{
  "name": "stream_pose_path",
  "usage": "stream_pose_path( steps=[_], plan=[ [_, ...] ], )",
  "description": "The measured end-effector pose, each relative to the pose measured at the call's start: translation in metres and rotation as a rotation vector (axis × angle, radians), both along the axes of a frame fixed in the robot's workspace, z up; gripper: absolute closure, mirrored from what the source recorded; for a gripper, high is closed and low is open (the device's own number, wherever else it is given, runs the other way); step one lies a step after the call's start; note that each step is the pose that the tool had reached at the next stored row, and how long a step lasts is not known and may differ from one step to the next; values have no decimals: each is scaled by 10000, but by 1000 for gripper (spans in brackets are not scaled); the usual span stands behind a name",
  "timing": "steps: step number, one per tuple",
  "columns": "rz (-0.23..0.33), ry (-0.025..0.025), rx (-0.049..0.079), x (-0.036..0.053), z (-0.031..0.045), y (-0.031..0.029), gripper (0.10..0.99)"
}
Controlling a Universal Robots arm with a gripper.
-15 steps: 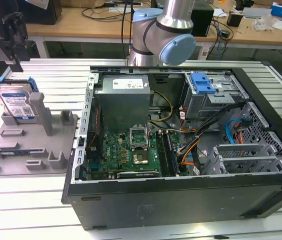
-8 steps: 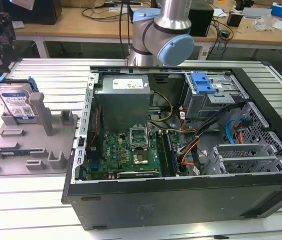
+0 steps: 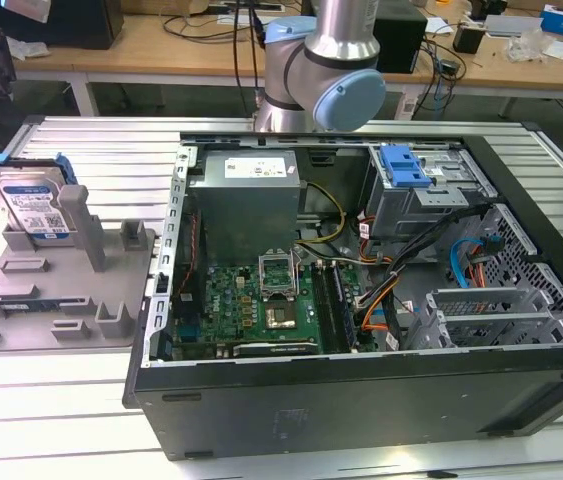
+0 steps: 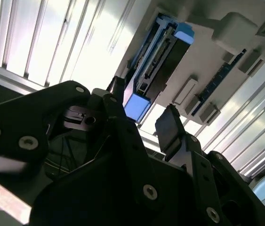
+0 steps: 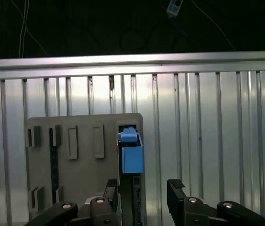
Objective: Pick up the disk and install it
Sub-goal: 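Pick up the disk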
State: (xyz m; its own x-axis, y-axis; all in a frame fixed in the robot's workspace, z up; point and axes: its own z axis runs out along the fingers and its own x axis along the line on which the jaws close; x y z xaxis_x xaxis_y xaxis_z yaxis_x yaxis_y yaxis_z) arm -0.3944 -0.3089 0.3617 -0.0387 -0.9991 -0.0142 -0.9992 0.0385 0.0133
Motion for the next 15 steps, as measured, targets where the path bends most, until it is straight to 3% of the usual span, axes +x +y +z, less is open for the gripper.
stream_pose_path(
  steps=[2,11,15],
  plan=[
    [52,35,0,-20,-23,-17,545],
    [538,100,0,-91,-107,-44,545],
    [543,101,0,-91,-132,-50,545]
  ],
)
